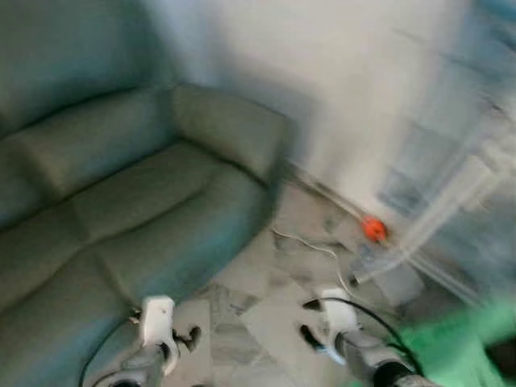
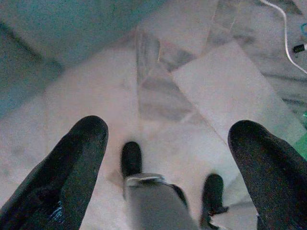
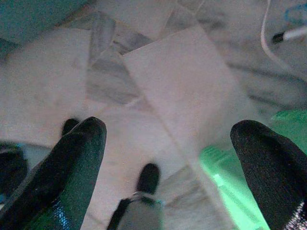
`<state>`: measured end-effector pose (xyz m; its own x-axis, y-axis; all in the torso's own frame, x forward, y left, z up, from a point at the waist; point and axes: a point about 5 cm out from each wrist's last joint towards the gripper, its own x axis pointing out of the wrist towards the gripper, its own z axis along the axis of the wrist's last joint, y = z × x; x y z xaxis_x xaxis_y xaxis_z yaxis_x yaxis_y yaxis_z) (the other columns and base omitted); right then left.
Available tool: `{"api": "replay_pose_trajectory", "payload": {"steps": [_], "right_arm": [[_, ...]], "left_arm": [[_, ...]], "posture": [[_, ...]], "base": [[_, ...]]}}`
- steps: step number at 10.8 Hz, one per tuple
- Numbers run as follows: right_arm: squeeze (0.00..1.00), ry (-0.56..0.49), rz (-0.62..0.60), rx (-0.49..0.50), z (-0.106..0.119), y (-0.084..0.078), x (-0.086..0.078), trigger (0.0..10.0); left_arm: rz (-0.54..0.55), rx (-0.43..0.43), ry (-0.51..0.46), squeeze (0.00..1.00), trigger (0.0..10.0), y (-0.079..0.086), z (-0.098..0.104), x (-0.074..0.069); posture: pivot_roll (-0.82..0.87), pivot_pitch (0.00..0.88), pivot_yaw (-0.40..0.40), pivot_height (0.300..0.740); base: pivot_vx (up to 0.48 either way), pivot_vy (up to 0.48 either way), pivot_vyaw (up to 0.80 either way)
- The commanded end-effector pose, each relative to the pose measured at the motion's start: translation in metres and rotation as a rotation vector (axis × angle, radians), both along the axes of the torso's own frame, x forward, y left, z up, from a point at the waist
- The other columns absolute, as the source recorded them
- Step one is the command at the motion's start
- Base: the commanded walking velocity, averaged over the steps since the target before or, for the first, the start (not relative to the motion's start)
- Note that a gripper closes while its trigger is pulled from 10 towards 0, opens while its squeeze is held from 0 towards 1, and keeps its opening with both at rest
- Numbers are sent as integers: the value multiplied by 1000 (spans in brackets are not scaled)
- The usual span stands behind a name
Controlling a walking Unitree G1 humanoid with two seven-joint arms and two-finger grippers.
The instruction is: Move the pillow to the sofa
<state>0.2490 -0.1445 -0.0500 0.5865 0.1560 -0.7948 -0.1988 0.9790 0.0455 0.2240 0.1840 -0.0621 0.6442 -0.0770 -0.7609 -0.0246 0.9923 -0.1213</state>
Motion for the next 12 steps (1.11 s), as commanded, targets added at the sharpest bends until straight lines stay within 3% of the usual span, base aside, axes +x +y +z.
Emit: {"api": "replay_pose_trajectory", "payload": {"steps": [1, 12], "right_arm": [[0, -17, 23, 27, 4, 13, 5, 10000], [0, -9, 41, 26, 2, 15, 3, 10000]], "left_arm": [[19, 13, 15, 0, 10000, 10, -1, -4], [21, 15, 26, 0, 10000, 11, -3, -7]], "posture": [[-126, 60, -52, 740], [-114, 46, -56, 740]], "base": [[0, 0, 800], [0, 0, 800]]}}
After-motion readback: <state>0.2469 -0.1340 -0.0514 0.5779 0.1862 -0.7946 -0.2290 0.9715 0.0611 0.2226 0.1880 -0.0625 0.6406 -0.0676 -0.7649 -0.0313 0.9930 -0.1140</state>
